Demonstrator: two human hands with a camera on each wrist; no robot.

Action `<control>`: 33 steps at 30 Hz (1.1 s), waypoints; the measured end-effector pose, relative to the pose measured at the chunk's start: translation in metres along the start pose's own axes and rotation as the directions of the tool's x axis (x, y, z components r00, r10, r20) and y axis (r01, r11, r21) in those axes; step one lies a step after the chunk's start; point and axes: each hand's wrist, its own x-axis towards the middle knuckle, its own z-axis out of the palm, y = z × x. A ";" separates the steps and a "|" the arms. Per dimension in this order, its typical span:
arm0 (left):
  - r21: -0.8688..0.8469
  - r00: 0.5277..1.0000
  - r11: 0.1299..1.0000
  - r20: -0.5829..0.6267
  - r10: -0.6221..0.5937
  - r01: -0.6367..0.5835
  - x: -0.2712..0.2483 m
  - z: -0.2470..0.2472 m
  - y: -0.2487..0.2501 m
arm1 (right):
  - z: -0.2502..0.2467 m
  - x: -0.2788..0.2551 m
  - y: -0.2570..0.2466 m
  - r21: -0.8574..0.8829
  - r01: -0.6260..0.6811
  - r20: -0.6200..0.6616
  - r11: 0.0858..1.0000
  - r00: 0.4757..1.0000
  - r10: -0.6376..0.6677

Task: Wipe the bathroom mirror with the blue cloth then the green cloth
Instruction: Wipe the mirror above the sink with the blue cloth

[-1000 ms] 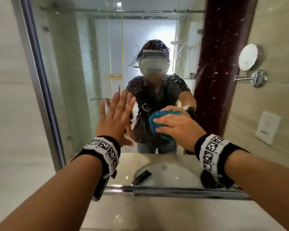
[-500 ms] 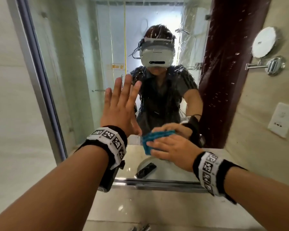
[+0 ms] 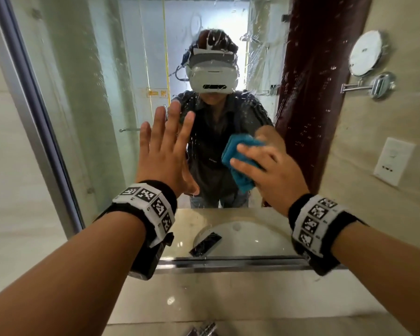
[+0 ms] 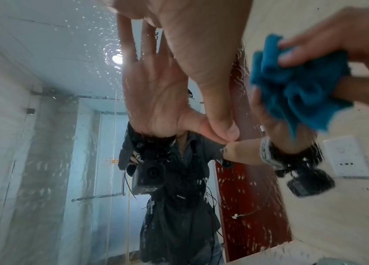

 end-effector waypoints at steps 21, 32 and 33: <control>-0.037 0.996 0.999 -0.094 -0.011 0.007 0.044 -0.059 0.043 | -0.068 0.041 0.072 0.100 -0.042 -0.046 0.994 0.998 0.047; 0.103 0.993 0.994 -0.110 0.048 -0.037 0.156 -0.131 0.087 | -0.096 0.062 0.107 0.141 -0.002 0.102 0.990 0.995 -0.012; 0.086 0.995 0.996 -0.093 0.030 -0.022 0.162 -0.131 0.089 | -0.099 0.066 0.113 0.172 -0.017 0.156 0.985 0.988 -0.011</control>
